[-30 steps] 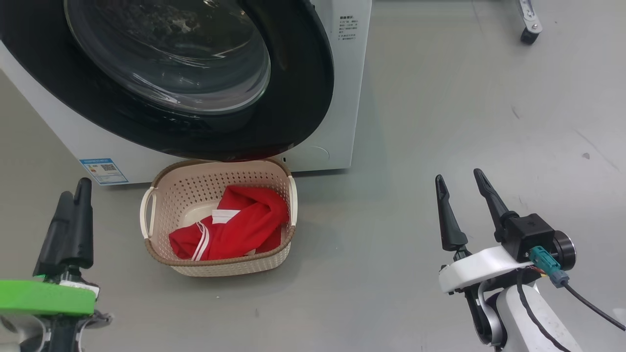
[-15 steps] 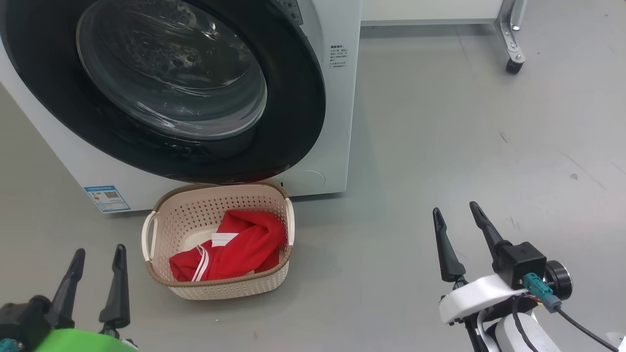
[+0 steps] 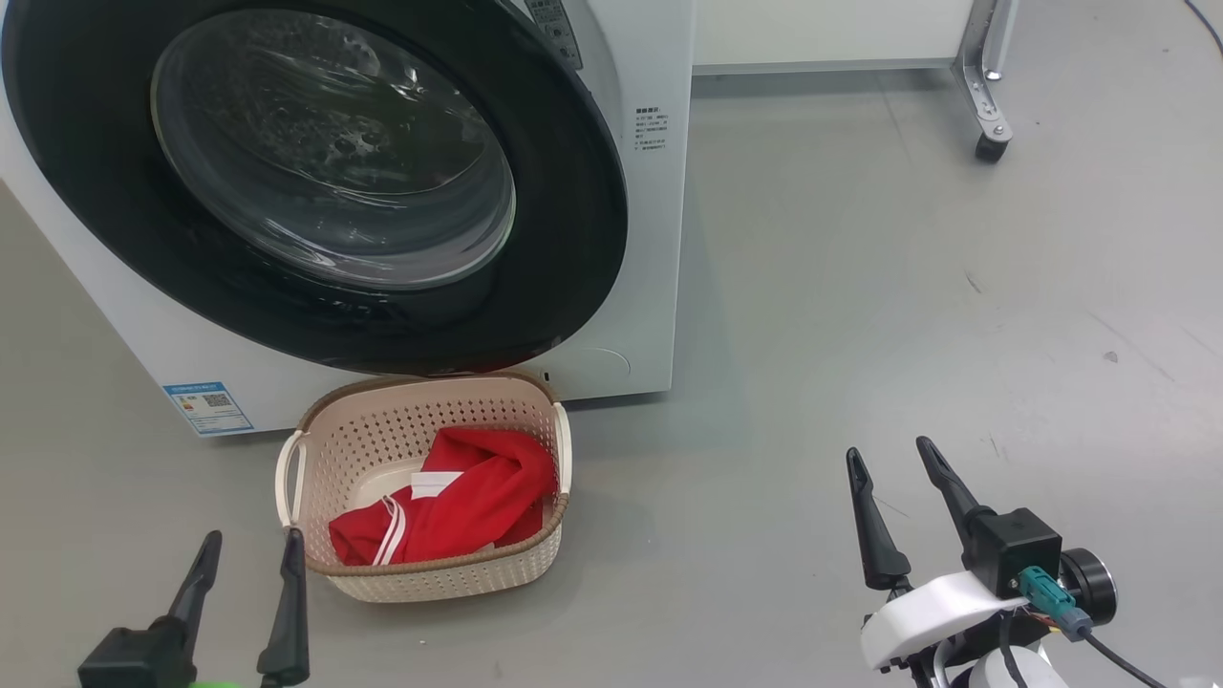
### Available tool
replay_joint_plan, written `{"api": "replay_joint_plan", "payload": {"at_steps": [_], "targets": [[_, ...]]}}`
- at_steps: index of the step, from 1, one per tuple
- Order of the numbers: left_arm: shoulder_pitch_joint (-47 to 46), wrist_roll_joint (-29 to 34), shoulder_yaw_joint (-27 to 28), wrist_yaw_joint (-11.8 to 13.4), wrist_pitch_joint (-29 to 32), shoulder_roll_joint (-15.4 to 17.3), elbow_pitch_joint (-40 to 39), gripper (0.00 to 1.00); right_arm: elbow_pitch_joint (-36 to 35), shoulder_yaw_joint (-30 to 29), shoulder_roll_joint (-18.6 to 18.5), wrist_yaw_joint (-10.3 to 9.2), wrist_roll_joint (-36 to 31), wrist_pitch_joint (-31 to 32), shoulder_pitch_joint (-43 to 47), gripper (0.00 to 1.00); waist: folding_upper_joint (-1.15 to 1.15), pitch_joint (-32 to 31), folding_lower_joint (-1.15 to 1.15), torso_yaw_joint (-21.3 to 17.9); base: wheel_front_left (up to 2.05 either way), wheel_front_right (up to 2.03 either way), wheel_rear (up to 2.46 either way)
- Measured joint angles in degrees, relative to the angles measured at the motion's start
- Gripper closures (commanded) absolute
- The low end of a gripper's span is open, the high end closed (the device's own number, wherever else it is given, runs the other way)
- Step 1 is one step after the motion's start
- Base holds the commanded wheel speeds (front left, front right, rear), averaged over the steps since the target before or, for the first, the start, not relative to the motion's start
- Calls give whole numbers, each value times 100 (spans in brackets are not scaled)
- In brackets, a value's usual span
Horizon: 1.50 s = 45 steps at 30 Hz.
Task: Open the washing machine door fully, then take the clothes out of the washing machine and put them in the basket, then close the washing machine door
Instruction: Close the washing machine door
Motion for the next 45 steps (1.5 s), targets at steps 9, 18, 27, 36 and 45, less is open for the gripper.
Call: {"api": "replay_joint_plan", "payload": {"at_steps": [9,18,27,36,45], "targets": [[-1,230,-92,132,-125,-120,197,0,3,-35,1,-1,0,0,71,0,0,-21,0,17,0,0,0],[-3,271,-87,219,-198,-191,300,0,-4,-32,8,-1,0,0,73,0,0,-27,0,18,0,0,0],[-8,302,-88,268,-242,-283,375,0,-8,-26,9,2,0,0,82,100,0,-13,0,39,0,0,0],[-52,354,-149,275,-248,-324,402,0,-25,-22,4,96,1,0,88,100,0,38,0,142,0,0,0],[-341,460,-246,275,-268,-352,358,0,-142,191,-35,374,-104,0,-599,100,0,235,0,361,0,0,0]]}}
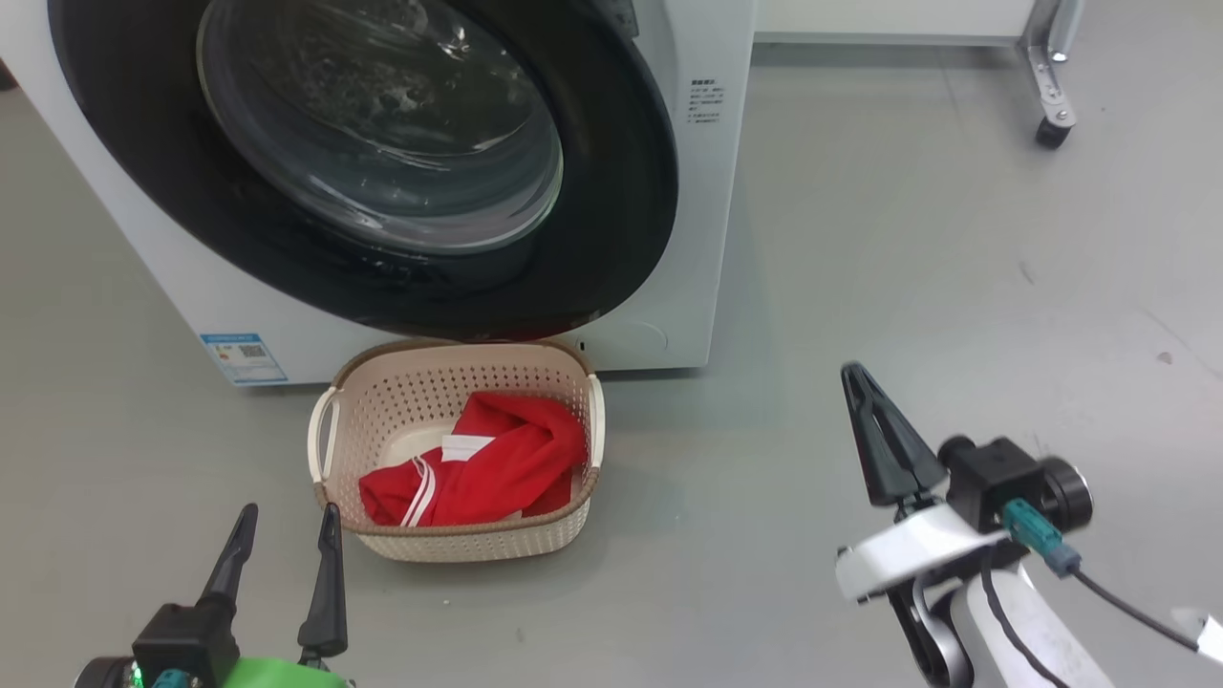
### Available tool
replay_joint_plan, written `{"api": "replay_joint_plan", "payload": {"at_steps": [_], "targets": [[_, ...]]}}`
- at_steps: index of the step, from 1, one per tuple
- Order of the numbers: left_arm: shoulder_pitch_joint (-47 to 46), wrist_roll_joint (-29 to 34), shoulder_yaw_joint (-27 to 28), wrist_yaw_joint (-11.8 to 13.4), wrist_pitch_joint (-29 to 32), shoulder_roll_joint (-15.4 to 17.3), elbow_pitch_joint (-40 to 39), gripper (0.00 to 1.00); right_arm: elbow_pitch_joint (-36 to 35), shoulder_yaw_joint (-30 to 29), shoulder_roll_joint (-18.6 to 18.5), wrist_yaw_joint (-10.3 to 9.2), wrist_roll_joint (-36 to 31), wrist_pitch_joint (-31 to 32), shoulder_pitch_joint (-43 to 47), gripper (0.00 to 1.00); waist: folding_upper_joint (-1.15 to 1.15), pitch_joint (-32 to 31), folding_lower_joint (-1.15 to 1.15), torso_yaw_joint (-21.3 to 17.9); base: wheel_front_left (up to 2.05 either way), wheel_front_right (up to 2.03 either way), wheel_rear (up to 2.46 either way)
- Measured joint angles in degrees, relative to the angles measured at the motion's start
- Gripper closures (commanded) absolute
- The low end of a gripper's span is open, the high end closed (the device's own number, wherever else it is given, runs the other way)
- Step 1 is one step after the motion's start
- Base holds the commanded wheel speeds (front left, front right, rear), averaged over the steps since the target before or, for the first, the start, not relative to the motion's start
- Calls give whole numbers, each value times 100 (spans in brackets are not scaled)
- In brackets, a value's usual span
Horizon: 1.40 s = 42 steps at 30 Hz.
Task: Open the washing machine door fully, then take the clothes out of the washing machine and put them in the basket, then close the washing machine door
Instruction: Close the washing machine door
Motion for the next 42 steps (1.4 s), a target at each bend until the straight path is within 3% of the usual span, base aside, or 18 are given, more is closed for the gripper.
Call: {"api": "replay_joint_plan", "payload": {"at_steps": [5,22,42], "targets": [[-167,20,-56,0,-25,-20,-88,0,-58,153,-4,194,-92,4,-659,100,0,208,0,165,0,0,0],[-1074,101,-303,-137,-167,-210,-308,0,388,60,-132,458,-307,511,-3112,100,0,1285,0,937,0,0,0],[-1711,101,-401,-266,-282,-404,96,0,1578,-120,-391,636,-333,494,-4506,100,0,2254,1,1644,0,0,0]]}}
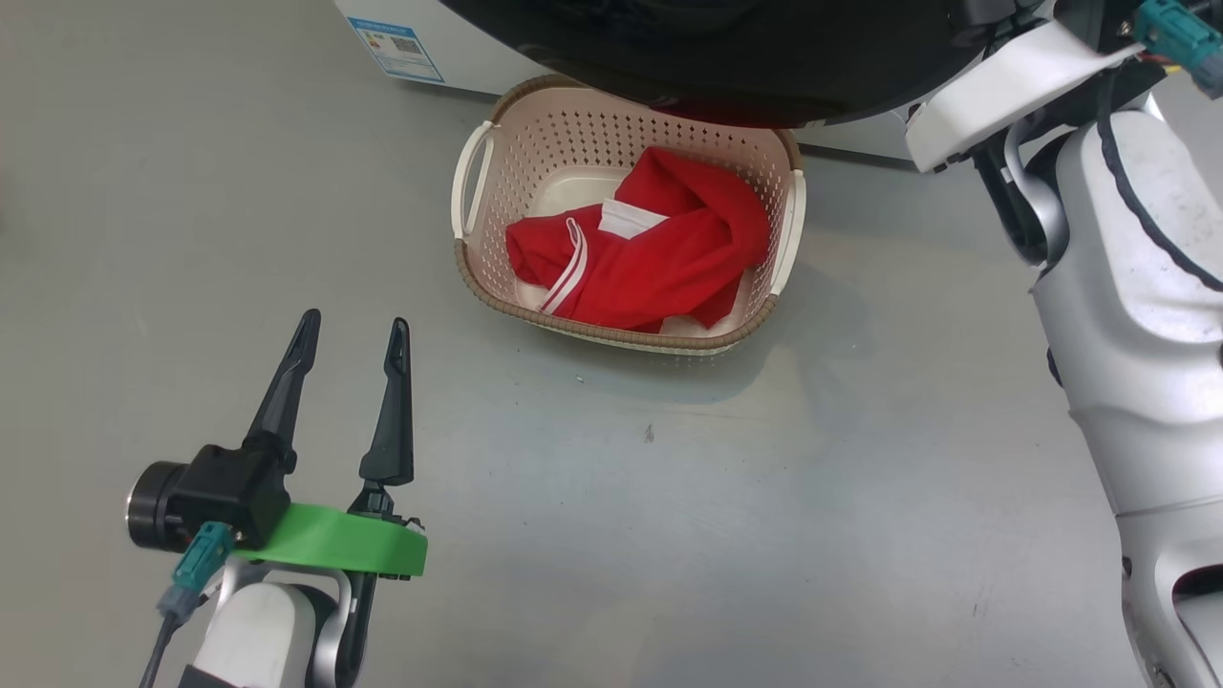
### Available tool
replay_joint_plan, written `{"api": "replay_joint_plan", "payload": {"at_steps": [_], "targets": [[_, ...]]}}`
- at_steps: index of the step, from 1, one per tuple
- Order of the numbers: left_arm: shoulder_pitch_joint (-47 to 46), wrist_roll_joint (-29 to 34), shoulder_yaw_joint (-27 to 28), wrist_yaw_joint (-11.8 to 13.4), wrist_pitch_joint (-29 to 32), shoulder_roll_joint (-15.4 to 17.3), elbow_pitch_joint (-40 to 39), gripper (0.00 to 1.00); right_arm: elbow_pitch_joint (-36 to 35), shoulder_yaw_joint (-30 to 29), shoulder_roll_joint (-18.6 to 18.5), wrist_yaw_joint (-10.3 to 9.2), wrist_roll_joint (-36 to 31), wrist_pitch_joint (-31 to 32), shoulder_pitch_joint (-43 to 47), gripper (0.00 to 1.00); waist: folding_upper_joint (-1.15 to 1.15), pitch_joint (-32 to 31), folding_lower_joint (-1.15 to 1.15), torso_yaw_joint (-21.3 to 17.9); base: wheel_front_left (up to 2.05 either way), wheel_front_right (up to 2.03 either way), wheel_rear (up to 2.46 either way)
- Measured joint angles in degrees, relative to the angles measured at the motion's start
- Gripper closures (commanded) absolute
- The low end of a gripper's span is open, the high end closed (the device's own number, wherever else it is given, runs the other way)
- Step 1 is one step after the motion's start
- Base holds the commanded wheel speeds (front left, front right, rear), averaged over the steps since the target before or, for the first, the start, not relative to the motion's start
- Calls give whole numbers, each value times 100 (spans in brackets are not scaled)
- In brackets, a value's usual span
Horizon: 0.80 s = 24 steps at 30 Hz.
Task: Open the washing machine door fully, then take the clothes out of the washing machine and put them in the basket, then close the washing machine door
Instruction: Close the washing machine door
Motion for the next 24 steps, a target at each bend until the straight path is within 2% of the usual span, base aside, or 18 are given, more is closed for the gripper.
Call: {"api": "replay_joint_plan", "payload": {"at_steps": [13,24], "targets": [[-205,0,-105,-88,-49,-85,145,0,654,-350,-194,26,66,-13,-906,100,0,171,0,131,0,0,0],[-397,-1,-133,-135,-52,-123,288,0,1173,-645,-247,-169,213,-147,-1396,100,0,317,0,247,0,0,0]]}}
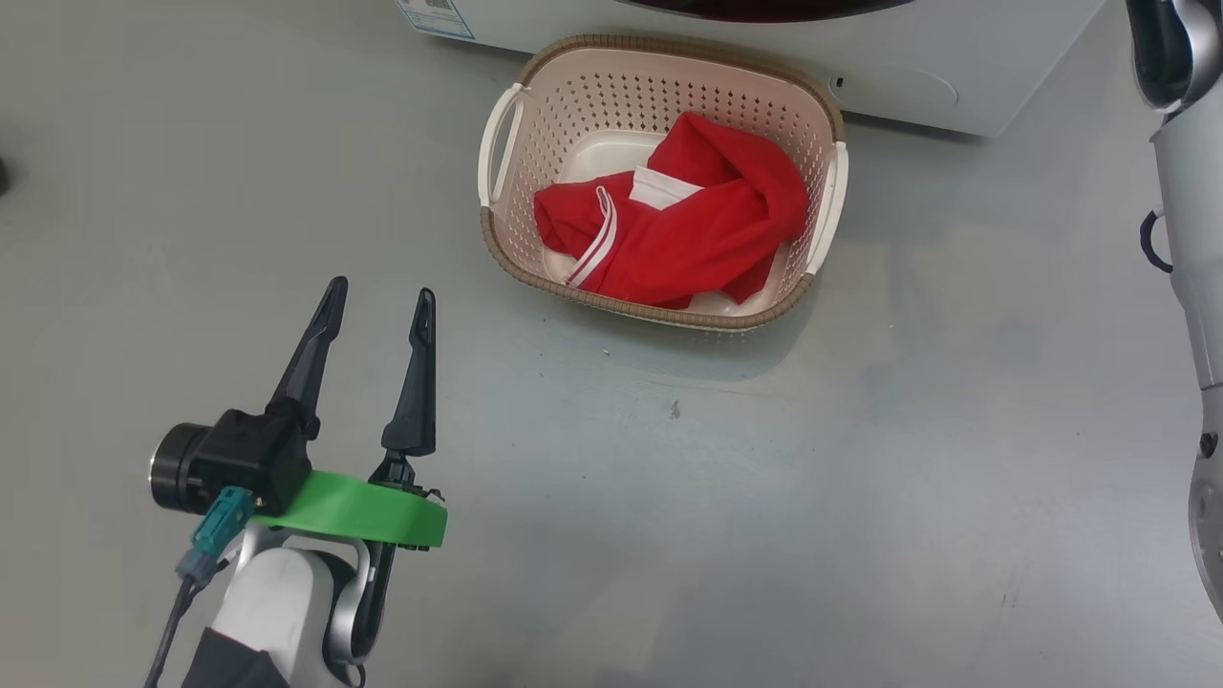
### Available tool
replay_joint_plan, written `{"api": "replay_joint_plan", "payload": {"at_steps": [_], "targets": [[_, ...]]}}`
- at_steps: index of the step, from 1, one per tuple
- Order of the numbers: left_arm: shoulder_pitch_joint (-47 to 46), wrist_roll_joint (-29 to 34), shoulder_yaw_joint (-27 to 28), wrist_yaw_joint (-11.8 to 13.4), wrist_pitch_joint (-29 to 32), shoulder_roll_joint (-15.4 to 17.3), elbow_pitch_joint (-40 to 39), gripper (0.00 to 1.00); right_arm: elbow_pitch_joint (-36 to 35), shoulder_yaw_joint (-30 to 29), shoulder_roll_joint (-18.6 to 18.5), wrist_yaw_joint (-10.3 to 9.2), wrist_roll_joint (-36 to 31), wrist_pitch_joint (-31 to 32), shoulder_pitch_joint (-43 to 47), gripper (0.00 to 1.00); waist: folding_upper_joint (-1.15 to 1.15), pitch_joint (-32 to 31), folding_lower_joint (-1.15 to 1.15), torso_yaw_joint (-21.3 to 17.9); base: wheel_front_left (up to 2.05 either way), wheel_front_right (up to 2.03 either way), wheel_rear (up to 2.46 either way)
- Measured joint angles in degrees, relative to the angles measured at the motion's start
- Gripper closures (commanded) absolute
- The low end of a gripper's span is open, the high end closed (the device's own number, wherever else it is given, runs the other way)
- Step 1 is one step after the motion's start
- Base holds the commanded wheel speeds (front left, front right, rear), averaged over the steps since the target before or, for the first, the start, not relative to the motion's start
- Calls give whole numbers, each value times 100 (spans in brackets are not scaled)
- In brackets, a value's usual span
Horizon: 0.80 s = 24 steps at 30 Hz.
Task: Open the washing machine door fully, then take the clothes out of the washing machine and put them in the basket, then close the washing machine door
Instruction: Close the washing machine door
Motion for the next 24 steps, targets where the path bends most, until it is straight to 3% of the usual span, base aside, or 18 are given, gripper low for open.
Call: {"api": "replay_joint_plan", "payload": {"at_steps": [15,24], "targets": [[-170,2,47,-44,0,-31,104,0,572,115,97,42,9,-246,-118,100,0,-121,0,-21,0,0,0],[-165,79,193,-44,-1,-31,163,0,608,308,457,168,56,-350,268,100,0,-358,0,-217,0,0,0]]}}
